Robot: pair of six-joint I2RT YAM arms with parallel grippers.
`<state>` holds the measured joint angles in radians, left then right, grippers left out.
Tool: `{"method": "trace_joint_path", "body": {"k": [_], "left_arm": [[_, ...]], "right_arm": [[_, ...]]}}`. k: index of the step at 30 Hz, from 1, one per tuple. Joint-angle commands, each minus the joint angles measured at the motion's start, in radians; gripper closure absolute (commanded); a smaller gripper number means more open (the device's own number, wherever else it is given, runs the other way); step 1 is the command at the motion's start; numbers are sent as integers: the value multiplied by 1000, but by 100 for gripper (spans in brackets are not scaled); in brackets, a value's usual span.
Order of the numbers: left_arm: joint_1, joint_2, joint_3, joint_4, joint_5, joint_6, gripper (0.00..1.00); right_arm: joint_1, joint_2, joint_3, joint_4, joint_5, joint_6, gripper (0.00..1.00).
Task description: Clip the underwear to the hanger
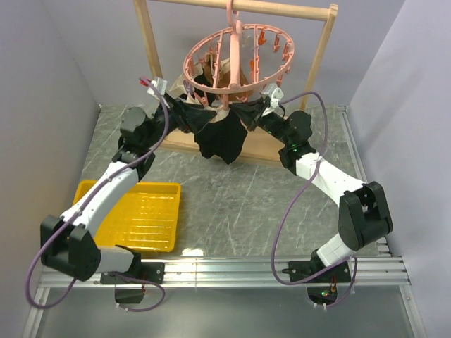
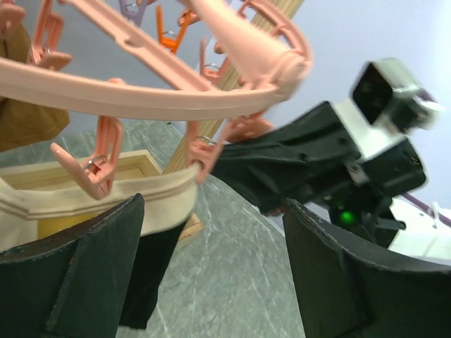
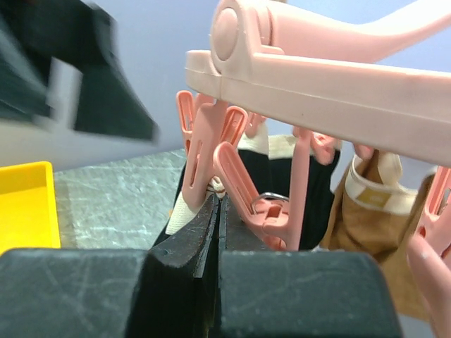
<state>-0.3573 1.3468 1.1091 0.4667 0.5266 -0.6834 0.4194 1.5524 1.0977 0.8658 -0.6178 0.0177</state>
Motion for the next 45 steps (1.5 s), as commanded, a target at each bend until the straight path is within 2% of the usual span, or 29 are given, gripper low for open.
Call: {"method": "trace_joint_path", "body": {"k": [1,2,3,8,12,13,15,18,23,24,26,31,36,39,45], "left_arm": [[17,-96,-11,-71,-3,76,13],[23,-106,-14,-98,-7,94,9],[29,-116,-17,-140,-11,103,1],[64,-182,-25,-296,-62,200,1],[92,-201,-2,-437,-105,255,1],[96,-201,3,-497,-126,268,1],[107,-192,26,-548,-138,298,1],[112,-183,61,-644,-157,340,1],[116,-143,139,-784,-230,358,1],[116,-132,156,-847,-258,358,1],[121,-107,196,-902,-241,396,1],[126,-98,224,-1034,-260,475,1],[126,-118,176,-1088,-304,504,1],[126,-162,97,-1071,-347,507,1],[126,-271,-44,-1034,-433,510,1]], "right_arm": [[-30,-52,2,-19,12,-9,100],[-40,-55,-2,-27,13,-9,100],[-48,-60,-5,-48,13,-9,100],[-86,-89,-10,-137,27,-9,100],[-110,-123,-19,-241,26,-9,82],[-114,-144,-25,-257,26,-9,73],[-116,-187,-51,-304,41,-34,62],[-120,-238,-93,-362,65,-48,56],[-139,-389,-166,-468,104,-65,39],[-142,-443,-176,-516,112,-70,35],[-143,-498,-197,-575,136,-88,31],[-183,-664,-202,-847,185,-102,21],[-215,-777,-200,-1101,268,-93,18],[-225,-816,-211,-1204,325,-81,16],[-326,-939,-305,-1249,276,-22,9]]}}
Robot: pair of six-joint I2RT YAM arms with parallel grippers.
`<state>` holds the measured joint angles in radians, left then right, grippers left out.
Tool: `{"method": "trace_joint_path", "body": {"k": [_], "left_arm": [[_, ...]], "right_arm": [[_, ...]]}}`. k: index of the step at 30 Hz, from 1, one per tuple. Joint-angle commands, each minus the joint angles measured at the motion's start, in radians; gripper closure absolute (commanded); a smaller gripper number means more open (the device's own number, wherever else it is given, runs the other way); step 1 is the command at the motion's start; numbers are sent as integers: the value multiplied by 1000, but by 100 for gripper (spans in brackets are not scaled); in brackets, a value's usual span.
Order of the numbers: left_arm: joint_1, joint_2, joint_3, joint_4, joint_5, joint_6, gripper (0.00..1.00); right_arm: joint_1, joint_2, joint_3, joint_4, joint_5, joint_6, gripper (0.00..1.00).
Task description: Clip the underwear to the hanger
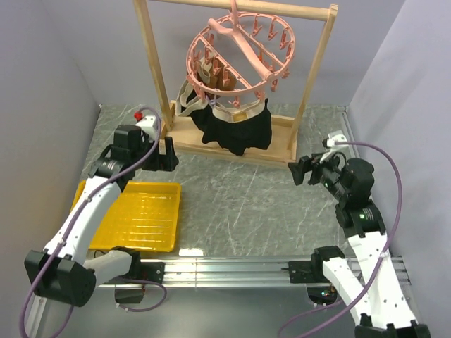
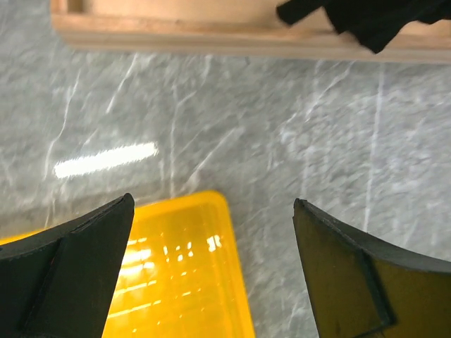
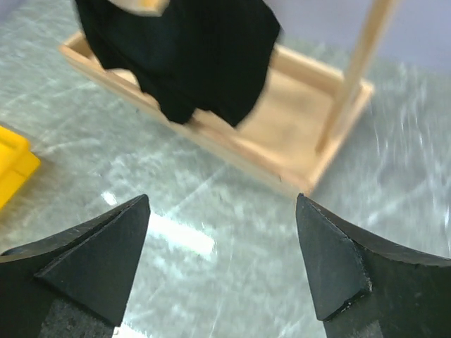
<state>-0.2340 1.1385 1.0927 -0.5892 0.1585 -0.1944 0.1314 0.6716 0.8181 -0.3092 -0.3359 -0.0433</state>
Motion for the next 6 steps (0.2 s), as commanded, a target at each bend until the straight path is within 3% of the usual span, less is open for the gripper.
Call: {"method": "trace_joint_path", "body": {"k": [1,6], "left_arm": [[2,-72,-51,20,-73,20,1],[4,-123,-68,5,-64,27,0]], "right_arm": [[-45,-73,-45,-76,-11,42,9],[-61,-168,-77,-67,-18,68,7]]}}
